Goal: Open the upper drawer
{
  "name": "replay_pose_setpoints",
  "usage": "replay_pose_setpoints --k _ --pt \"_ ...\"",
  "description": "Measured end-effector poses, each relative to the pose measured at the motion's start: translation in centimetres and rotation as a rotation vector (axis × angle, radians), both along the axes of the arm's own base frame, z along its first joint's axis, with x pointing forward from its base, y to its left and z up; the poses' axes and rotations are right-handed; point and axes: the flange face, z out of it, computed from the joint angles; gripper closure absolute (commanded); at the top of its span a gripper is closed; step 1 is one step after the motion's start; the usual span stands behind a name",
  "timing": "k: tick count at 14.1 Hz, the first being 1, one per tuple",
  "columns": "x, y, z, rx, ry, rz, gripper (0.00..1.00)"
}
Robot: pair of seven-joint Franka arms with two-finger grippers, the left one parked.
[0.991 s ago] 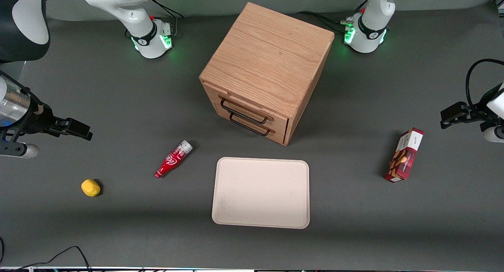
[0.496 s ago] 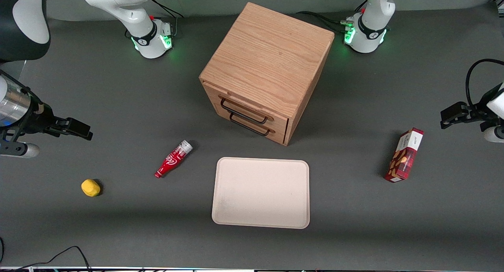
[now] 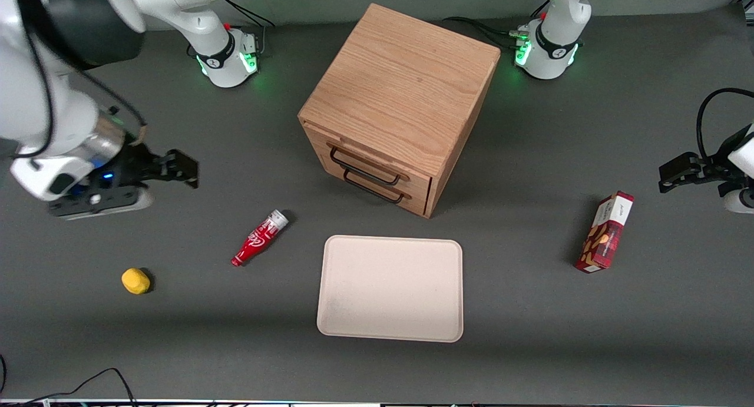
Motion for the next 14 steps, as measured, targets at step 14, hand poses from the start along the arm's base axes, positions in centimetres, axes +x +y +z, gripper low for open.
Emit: replay_pose_setpoints --k 14 --pt "-2.7 16.7 -7.2 0.073 -0.005 0.596 0.0"
